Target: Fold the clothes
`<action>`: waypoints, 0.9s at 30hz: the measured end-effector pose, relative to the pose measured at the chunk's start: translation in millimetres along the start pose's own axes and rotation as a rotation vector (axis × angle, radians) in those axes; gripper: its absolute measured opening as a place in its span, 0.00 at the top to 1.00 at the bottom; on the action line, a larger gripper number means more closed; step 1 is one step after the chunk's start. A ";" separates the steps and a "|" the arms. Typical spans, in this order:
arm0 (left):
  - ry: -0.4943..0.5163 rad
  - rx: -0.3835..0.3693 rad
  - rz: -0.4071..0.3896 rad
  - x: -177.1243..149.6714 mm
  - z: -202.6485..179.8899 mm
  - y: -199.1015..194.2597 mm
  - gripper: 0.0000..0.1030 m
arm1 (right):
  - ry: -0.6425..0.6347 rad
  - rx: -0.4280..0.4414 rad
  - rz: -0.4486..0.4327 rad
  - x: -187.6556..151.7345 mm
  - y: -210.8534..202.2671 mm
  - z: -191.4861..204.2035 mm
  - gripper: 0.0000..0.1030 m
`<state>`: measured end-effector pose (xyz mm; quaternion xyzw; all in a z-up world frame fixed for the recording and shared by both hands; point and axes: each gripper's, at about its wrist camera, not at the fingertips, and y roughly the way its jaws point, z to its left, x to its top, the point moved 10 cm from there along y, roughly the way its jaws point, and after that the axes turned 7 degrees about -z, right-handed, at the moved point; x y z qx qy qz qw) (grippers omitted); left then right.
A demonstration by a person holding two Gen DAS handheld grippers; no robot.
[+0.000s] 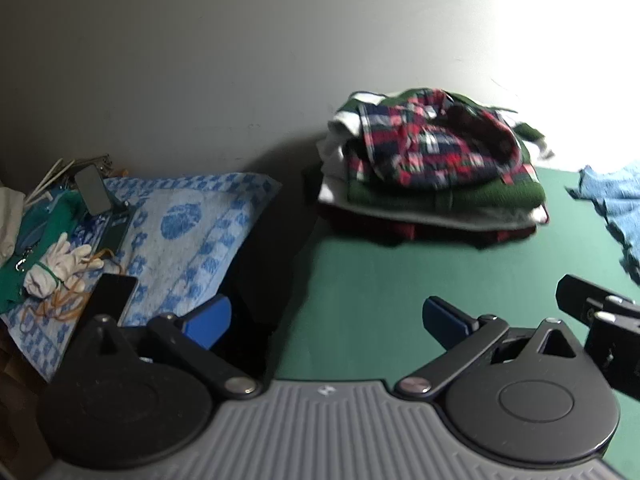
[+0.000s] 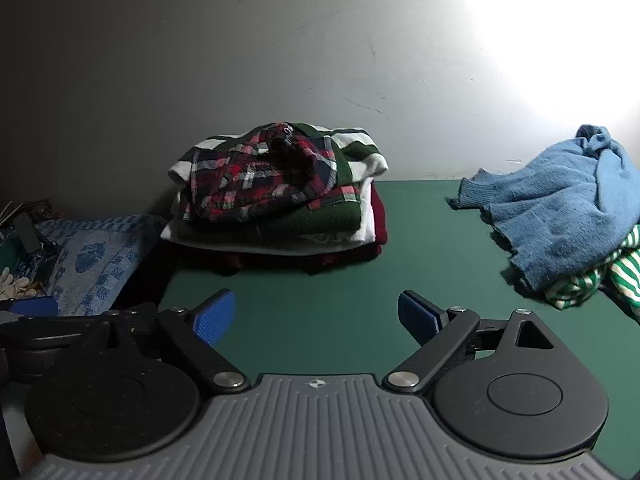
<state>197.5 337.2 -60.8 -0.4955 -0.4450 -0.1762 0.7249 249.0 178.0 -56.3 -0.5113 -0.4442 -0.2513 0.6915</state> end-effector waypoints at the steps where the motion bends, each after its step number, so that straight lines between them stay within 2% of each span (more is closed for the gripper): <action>1: 0.013 0.002 0.001 -3.6 -1.4 -2.9 0.00 | -0.007 -0.014 0.005 -3.8 -3.0 -1.0 0.12; 5: 0.020 -0.021 0.034 -15.9 -5.8 -13.0 0.00 | -0.011 -0.052 0.038 -17.4 -13.9 -6.1 0.12; 8: 0.019 -0.033 0.041 -21.6 -9.5 -21.0 0.00 | 0.040 -0.030 0.031 -19.4 -26.0 -12.5 0.12; 12: 0.031 -0.021 0.041 -24.7 -12.8 -34.5 0.00 | 0.111 -0.012 -0.029 -15.0 -43.1 -23.0 0.12; 15: 0.029 -0.003 0.039 -25.9 -13.8 -45.4 0.00 | 0.052 -0.043 0.001 -16.3 -45.6 -25.1 0.12; 20: 0.027 0.031 0.053 -32.9 -19.2 -64.1 0.00 | -0.014 -0.008 0.020 -21.9 -51.8 -24.4 0.13; 27: -0.004 0.061 0.073 -43.5 -29.8 -86.4 0.00 | -0.009 0.019 0.058 -32.0 -65.1 -38.8 0.13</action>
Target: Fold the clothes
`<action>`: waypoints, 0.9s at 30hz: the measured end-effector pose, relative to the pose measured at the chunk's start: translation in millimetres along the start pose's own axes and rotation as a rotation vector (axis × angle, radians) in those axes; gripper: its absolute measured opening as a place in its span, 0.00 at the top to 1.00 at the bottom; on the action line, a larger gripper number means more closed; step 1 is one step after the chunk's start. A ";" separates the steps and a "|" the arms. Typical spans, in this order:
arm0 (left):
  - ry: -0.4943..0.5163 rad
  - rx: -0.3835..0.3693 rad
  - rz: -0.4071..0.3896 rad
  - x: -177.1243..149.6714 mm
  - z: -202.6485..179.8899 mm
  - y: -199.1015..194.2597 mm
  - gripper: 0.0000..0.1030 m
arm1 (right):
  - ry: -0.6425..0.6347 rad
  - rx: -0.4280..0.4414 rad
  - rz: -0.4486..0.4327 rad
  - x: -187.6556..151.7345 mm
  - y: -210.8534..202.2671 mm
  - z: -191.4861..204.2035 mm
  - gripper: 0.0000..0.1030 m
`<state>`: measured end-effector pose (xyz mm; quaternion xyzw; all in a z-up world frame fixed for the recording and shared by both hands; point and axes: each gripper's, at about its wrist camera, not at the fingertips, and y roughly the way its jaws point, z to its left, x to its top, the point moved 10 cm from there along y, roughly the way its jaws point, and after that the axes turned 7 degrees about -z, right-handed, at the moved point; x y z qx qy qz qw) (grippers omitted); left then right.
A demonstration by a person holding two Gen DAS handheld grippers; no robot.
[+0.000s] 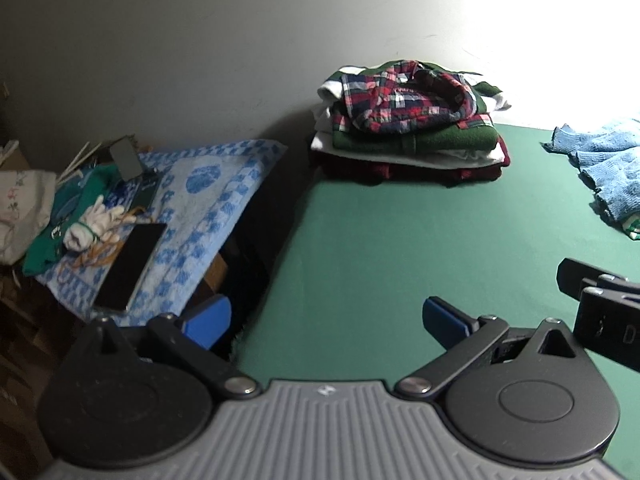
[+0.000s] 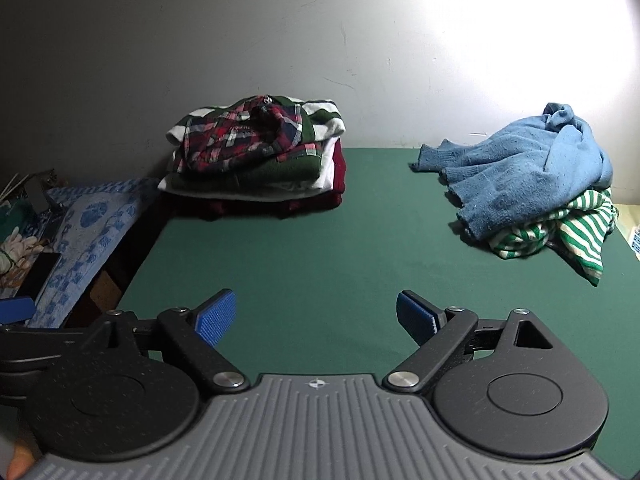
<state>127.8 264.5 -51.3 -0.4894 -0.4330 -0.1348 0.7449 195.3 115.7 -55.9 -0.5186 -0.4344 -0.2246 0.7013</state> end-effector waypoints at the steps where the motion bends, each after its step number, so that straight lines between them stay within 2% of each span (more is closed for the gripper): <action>1: -0.006 0.002 0.001 -1.2 -1.9 -3.3 0.00 | 0.001 0.001 -0.001 -0.3 -1.9 -2.9 0.13; 5: -0.006 0.030 -0.021 -3.4 -10.2 -17.8 0.00 | 0.032 0.022 -0.005 -0.9 -8.8 -13.3 0.13; 12: 0.013 0.034 -0.003 -6.7 -16.3 -23.3 0.00 | 0.034 0.051 -0.013 -1.0 -18.1 -18.6 0.13; 20: 0.049 -0.044 0.008 -9.0 -15.3 -23.8 0.00 | 0.040 0.006 -0.026 2.9 -29.3 -14.7 0.13; 27: 0.068 -0.060 0.017 -10.7 0.6 -24.8 0.00 | 0.012 -0.035 -0.030 -2.6 -36.9 2.4 0.13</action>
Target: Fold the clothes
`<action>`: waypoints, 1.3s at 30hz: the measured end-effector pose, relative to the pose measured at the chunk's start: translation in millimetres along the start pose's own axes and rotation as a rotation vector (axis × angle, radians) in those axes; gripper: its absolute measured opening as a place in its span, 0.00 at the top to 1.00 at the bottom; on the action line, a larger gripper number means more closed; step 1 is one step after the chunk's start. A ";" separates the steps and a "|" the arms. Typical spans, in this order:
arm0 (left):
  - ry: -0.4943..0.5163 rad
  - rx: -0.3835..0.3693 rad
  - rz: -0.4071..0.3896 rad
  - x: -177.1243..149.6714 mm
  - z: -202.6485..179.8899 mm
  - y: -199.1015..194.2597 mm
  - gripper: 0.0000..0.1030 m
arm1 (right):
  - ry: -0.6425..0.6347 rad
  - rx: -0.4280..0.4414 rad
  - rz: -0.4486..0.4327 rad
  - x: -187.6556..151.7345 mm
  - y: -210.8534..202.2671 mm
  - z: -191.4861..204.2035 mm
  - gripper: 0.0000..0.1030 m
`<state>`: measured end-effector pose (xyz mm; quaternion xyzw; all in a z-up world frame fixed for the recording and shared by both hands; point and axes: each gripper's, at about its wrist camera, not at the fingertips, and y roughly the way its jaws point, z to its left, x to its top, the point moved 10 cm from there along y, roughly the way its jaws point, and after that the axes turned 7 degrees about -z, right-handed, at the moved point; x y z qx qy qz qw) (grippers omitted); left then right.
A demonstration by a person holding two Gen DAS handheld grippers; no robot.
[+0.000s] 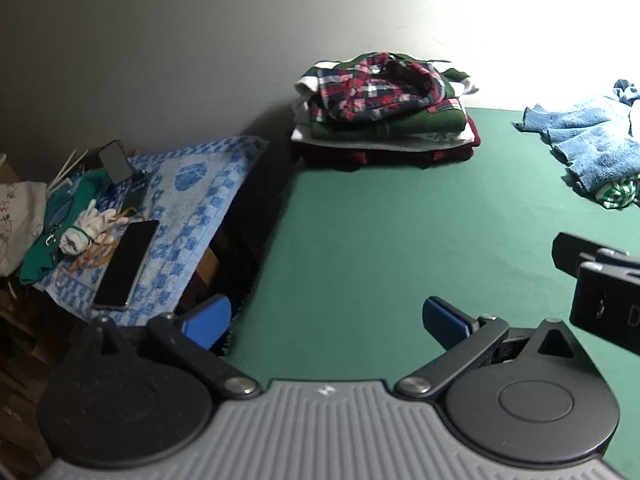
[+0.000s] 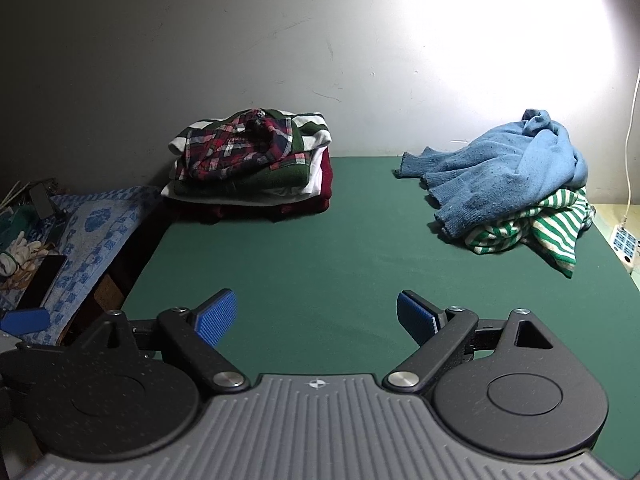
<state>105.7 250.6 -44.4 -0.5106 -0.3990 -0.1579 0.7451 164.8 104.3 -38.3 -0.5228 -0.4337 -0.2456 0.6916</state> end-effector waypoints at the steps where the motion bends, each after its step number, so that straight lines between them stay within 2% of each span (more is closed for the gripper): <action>1: -0.002 -0.006 0.004 -0.2 2.8 -0.7 0.00 | 0.002 -0.004 0.000 -0.5 -1.3 2.2 0.13; 12: 0.005 0.040 0.004 3.8 31.7 -22.5 0.00 | -0.023 -0.013 0.008 -0.6 -14.1 20.5 0.13; 20: 0.047 0.056 -0.016 4.3 28.1 -40.2 0.00 | -0.008 -0.021 0.028 2.7 -20.7 19.1 0.13; 26: 0.039 0.029 -0.013 3.7 26.9 -40.2 0.00 | 0.030 -0.001 0.055 -2.3 -21.1 17.3 0.13; 29: 0.012 0.016 -0.012 5.9 24.2 -36.5 0.00 | 0.009 -0.006 0.059 -4.2 -22.6 18.9 0.13; 33: -0.020 -0.022 -0.025 8.9 17.6 -30.4 0.00 | 0.045 -0.006 0.050 -0.6 -20.0 15.2 0.12; 39: -0.036 -0.051 -0.032 10.0 13.6 -15.1 0.00 | -0.020 -0.060 0.008 11.0 -14.9 14.8 0.12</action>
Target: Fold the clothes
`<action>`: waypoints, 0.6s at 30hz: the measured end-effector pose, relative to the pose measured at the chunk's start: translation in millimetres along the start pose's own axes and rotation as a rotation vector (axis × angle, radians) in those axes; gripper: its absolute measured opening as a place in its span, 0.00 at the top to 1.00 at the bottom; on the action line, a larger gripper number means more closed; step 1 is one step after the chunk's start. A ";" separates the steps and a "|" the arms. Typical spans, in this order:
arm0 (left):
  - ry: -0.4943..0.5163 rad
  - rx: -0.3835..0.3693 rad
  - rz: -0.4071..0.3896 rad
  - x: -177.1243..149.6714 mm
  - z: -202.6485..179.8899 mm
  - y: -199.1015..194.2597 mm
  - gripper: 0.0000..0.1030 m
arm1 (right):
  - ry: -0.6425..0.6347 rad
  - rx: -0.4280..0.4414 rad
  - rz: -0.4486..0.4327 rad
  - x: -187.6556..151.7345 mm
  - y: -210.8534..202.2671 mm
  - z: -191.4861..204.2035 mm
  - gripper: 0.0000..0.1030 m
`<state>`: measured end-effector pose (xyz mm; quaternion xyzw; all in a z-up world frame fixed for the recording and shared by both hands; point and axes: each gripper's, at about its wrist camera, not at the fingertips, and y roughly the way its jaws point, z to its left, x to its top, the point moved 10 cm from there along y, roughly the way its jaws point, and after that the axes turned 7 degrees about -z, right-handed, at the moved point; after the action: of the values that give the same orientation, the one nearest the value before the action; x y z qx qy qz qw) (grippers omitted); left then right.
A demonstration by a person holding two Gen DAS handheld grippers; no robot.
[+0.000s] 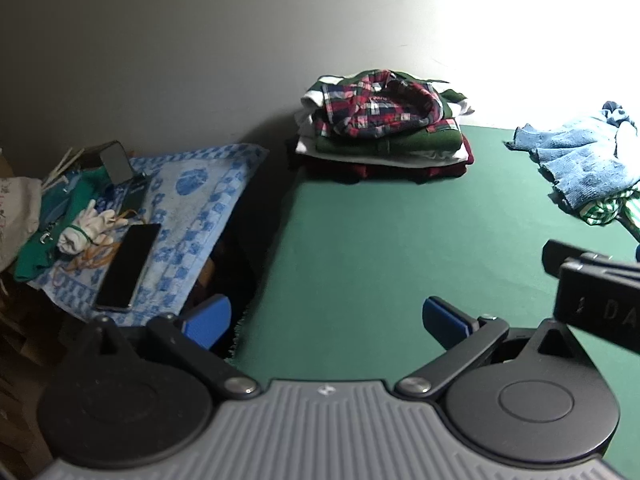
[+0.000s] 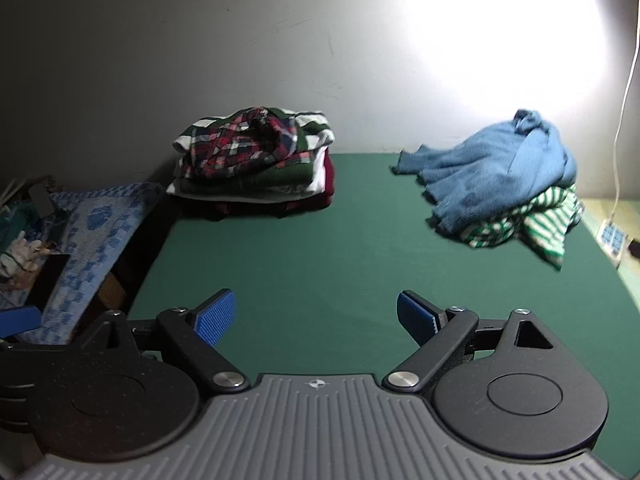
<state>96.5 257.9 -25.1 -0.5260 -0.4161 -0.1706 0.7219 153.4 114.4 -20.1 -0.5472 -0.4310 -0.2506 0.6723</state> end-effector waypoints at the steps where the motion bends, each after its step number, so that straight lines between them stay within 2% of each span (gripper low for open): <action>1: 0.001 0.000 0.001 0.4 0.9 2.6 0.00 | -0.004 -0.006 -0.005 1.4 0.1 -0.5 0.12; 6: -0.009 -0.005 0.005 3.8 6.1 14.3 0.00 | 0.023 -0.017 -0.022 3.3 2.9 -5.7 0.12; 9: -0.016 -0.004 0.000 7.4 8.4 19.6 0.00 | 0.027 -0.025 0.006 2.0 10.6 -5.4 0.12; 18: -0.058 0.007 -0.007 14.7 16.8 29.3 0.00 | -0.006 0.011 0.010 12.3 23.3 9.0 0.12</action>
<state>118.2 287.2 -30.0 -0.5265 -0.4393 -0.1564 0.7109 175.7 131.1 -21.4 -0.5463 -0.4315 -0.2430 0.6755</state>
